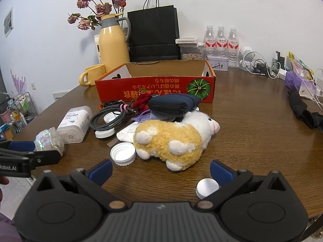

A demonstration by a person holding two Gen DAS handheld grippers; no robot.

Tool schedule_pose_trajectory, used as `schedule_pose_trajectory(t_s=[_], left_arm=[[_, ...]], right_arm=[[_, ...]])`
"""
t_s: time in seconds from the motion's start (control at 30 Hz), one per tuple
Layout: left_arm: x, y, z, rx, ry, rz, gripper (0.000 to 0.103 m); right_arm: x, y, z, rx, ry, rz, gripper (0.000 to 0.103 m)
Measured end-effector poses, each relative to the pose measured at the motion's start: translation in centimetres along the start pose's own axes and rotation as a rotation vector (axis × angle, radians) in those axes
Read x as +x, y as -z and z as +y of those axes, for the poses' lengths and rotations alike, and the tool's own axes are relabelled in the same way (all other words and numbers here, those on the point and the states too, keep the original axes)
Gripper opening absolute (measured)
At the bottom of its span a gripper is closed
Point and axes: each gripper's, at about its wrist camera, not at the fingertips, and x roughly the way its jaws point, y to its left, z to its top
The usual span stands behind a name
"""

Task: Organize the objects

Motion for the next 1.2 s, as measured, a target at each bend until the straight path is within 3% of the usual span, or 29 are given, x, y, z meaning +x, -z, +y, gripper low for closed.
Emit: schedule_pose_trajectory(t_s=[1.2], left_arm=[[0.12,0.19,-0.08,0.001,0.006,0.002,0.103]], right_arm=[[0.10,0.04,-0.05,0.000,-0.004,0.000,0.103]])
